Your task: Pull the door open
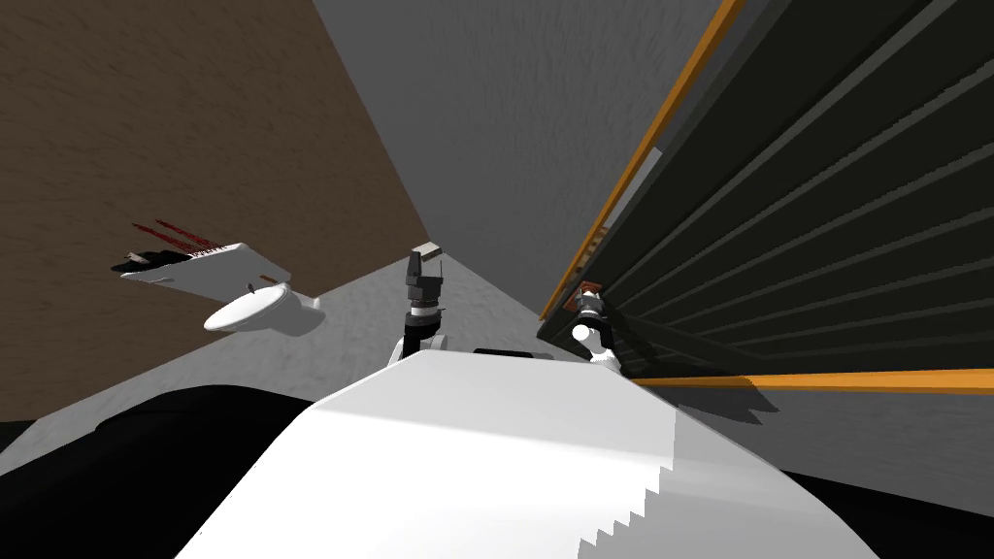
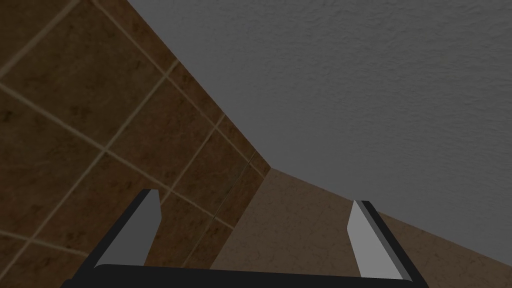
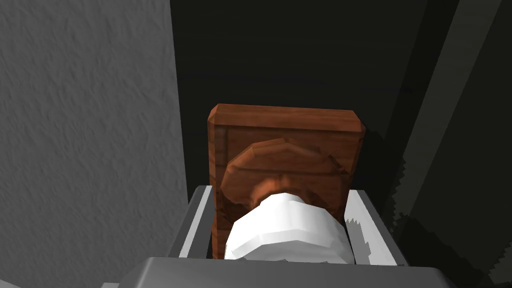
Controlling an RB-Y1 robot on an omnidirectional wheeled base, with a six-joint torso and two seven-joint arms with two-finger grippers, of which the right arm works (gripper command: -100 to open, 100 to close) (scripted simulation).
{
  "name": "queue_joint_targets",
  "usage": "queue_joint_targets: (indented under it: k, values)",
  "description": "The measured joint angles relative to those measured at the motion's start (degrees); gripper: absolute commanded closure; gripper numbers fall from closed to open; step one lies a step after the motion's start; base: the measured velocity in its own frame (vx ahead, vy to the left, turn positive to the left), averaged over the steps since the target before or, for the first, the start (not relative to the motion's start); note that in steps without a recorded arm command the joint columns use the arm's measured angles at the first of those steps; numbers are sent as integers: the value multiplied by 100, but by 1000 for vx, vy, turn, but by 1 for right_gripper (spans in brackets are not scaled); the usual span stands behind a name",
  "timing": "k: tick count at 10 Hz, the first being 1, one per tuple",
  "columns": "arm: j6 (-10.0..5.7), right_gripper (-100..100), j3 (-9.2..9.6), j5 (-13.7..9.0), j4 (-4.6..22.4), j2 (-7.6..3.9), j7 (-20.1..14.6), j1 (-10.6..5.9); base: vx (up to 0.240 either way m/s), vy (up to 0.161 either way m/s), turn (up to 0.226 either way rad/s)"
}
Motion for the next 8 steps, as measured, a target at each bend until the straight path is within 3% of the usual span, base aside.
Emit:
queue_joint_targets:
  k: [4, 8]
  values:
    - [15, 100, 7, 3, 6, 2, 7, 7, -38, -3, 33]
    - [-42, 100, 213, -28, -54, -224, -257, 86, -245, -42, 170]
